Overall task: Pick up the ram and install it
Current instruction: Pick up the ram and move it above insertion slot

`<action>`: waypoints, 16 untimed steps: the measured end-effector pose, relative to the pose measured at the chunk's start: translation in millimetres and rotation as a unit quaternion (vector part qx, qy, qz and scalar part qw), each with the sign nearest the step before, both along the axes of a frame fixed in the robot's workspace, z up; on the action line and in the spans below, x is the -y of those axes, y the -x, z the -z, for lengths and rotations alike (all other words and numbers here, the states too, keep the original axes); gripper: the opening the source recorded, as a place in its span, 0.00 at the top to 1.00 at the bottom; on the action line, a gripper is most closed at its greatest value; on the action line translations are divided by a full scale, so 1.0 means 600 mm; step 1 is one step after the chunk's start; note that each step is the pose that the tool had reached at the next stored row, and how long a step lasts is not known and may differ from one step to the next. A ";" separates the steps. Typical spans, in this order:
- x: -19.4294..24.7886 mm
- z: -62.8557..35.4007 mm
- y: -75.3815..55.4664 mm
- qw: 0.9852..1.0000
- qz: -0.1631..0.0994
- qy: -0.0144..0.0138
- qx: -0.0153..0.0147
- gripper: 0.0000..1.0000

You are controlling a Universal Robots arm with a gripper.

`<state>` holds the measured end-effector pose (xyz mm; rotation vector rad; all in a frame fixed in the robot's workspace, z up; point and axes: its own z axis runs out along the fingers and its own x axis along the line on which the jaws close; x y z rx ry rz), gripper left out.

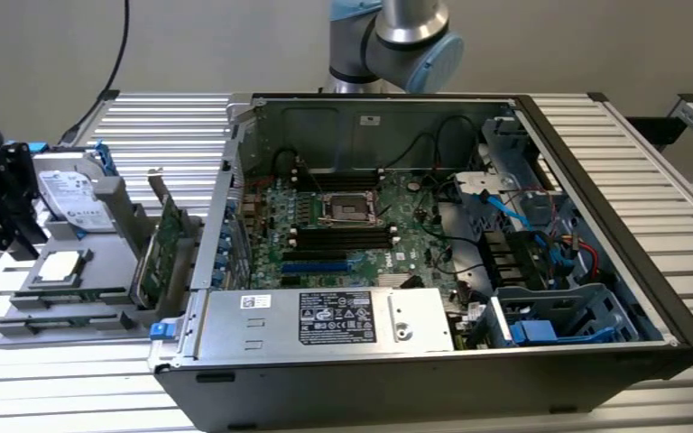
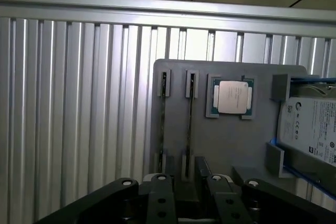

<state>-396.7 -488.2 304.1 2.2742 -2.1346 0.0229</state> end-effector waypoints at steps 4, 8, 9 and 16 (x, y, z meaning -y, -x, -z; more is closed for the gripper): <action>0.0020 0.012 0.002 1.000 -0.002 0.000 0.000 0.70; 0.0039 0.024 0.003 1.000 -0.004 0.000 0.000 0.70; 0.0045 0.027 0.004 1.000 -0.004 0.000 0.000 0.70; 0.0085 0.048 0.005 1.000 -0.009 0.000 0.000 0.70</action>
